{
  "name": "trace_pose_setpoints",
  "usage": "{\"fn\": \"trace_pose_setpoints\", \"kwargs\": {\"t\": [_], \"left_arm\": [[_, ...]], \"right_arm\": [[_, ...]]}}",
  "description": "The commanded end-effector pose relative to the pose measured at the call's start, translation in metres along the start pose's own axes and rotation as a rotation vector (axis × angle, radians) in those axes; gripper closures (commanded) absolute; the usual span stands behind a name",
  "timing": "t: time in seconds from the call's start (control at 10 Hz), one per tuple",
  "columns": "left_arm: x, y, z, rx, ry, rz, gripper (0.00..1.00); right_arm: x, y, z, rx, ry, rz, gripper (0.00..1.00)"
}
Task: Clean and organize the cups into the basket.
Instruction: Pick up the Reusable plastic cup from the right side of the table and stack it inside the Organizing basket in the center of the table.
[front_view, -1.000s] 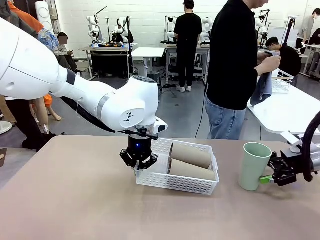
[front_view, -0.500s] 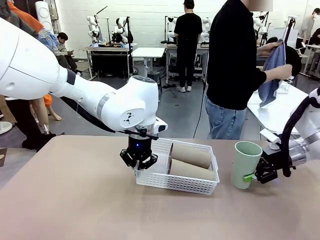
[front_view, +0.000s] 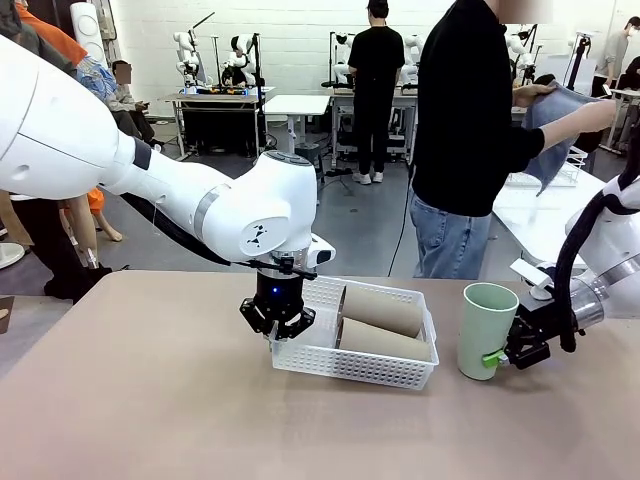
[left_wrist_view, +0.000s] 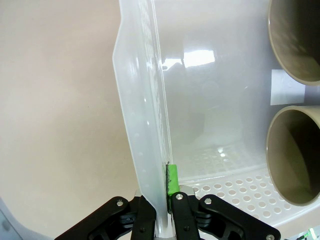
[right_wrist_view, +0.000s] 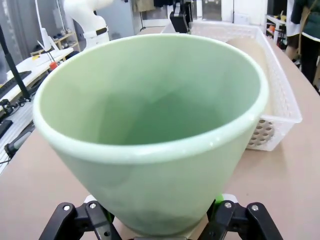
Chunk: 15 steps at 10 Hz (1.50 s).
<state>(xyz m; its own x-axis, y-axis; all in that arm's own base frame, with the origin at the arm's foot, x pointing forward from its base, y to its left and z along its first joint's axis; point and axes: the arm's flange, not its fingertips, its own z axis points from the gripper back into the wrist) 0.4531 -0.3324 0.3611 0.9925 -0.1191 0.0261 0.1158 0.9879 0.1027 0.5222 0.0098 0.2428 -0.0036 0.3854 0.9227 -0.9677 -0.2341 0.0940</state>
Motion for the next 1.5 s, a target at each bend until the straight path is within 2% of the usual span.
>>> {"fn": "trace_pose_setpoints", "kwargs": {"t": [0.0,0.1,0.3,0.5,0.7,0.8,1.2,1.3,1.4], "left_arm": [[-0.003,-0.001,-0.004,0.015,0.003,-0.013,1.0],[-0.003,-0.001,-0.004,0.015,0.003,-0.013,1.0],[-0.003,-0.001,-0.004,0.015,0.003,-0.013,1.0],[-0.003,-0.001,-0.004,0.015,0.003,-0.013,1.0],[-0.003,-0.001,-0.004,0.015,0.003,-0.013,1.0],[-0.003,-0.001,-0.004,0.015,0.003,-0.013,1.0],[-0.003,-0.001,-0.004,0.015,0.003,-0.013,1.0],[-0.003,-0.001,-0.004,0.015,0.003,-0.013,1.0],[-0.003,-0.001,-0.004,0.015,0.003,-0.013,1.0]], "right_arm": [[0.027,0.022,0.005,-0.018,-0.014,0.038,1.0],[0.058,0.043,0.006,-0.042,-0.057,0.04,0.81],[0.135,0.092,0.019,-0.127,-0.116,0.008,0.81],[0.174,0.119,0.031,-0.141,-0.112,0.001,0.81],[0.172,0.121,0.04,-0.157,-0.124,-0.057,0.81],[0.185,0.122,0.036,-0.13,-0.097,0.031,0.81],[0.185,0.122,0.036,-0.13,-0.097,0.031,0.81],[0.186,0.125,0.038,-0.134,-0.099,0.013,0.19],[0.235,0.131,0.014,-0.211,0.216,0.0,0.19]]}}
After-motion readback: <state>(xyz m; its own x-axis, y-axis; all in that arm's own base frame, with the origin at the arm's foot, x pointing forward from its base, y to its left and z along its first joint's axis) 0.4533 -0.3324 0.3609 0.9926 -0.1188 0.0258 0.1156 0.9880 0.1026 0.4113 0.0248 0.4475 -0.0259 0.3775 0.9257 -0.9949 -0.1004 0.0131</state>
